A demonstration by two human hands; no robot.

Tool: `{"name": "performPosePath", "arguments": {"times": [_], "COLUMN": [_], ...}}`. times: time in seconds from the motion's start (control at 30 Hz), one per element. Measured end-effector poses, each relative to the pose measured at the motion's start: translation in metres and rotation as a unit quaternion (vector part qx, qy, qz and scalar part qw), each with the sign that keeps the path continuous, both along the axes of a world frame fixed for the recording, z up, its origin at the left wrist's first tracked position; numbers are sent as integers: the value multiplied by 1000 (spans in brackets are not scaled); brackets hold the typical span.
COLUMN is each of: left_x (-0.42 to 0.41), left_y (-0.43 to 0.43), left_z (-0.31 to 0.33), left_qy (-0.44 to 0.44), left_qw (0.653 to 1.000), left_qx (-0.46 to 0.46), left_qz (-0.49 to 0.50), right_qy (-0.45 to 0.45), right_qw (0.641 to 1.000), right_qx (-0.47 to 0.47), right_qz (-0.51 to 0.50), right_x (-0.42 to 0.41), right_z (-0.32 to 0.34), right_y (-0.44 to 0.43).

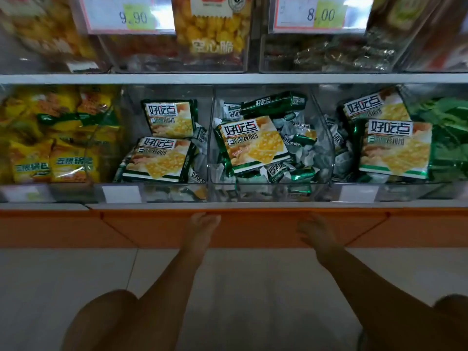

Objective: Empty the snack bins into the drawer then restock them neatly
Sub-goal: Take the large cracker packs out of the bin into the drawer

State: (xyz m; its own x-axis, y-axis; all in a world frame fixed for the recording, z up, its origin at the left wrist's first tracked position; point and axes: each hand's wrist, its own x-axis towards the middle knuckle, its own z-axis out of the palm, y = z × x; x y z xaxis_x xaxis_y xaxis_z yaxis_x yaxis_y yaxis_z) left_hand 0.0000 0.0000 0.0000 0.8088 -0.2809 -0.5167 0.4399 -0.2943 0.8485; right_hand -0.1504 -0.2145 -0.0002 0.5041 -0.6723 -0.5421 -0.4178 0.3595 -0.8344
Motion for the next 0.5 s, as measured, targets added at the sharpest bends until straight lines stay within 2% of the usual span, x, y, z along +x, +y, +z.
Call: {"name": "performPosePath", "arguments": {"times": [0.07, 0.17, 0.3, 0.37, 0.43, 0.5], "left_x": [1, 3, -7, -15, -23, -30], "left_y": [-3, -7, -3, 3, 10, 17], "left_z": [-1, -6, 0, -1, -3, -9], "left_qy": [-4, -12, -32, -46, -42, -33], "left_qw": [999, 998, 998, 997, 997, 997], "left_qx": [-37, -38, -49, -52, -61, -58], "left_qz": [26, 38, 33, 27, 28, 26], "right_qy": [-7, -34, -42, -52, -33, -4], "right_qw": [999, 996, 996, 992, 994, 1000], "right_qx": [29, 79, 80, 97, 76, 3], "right_qz": [-29, -34, -23, -62, -73, -21], "right_x": [3, 8, 3, -4, -16, -29], "right_z": [-3, -8, -11, -13, -14, -14], "right_y": [-1, -6, -1, 7, 16, 26]}}
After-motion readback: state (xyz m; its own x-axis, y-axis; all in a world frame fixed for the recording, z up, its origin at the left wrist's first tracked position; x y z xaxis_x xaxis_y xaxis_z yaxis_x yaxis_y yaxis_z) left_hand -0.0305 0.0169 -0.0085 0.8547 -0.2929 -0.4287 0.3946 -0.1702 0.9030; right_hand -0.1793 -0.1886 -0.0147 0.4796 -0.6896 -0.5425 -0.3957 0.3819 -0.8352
